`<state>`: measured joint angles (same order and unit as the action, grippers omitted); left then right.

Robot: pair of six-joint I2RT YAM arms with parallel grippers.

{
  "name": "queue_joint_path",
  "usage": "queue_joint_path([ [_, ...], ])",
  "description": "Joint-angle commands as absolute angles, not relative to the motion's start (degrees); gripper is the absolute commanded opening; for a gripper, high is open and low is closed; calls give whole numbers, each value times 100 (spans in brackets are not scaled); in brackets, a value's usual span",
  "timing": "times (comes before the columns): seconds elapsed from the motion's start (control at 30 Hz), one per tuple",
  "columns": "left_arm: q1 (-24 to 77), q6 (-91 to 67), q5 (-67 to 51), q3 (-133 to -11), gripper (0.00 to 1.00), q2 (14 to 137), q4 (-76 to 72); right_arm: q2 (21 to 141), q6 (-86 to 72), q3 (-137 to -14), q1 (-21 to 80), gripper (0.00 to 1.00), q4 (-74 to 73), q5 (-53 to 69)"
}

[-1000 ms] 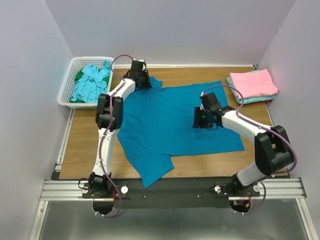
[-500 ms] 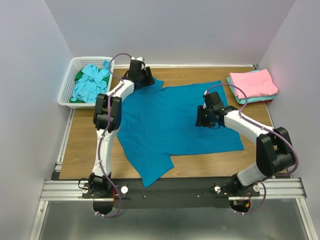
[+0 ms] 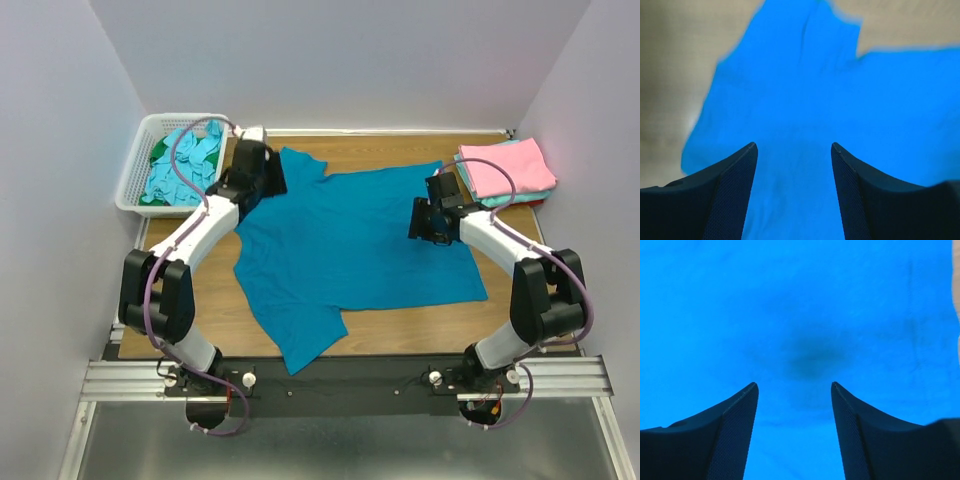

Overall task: Fold and stack the t-shirts
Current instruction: Flatten the tshirt out, then fold the tshirt

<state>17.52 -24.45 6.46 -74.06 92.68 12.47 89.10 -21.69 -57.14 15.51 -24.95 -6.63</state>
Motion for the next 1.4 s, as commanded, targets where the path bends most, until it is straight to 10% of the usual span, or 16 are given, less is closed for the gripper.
queue_joint_path([
  [0.0, 1819, -2513, 879, -6277, 68, 9019, 1960, 9175, -2092, -6020, 1424, 70, -2549, -1045],
  [0.67, 1380, -2426, 1125, -5932, 65, 9992, 1582, 10467, -2189, -6890, 730, 82, -2523, -1090],
  [1.37, 844, -2241, 1064, -8665, 62, 11926, 2153, 12225, -1960, -8735, 290, 81, -2487, -1011],
])
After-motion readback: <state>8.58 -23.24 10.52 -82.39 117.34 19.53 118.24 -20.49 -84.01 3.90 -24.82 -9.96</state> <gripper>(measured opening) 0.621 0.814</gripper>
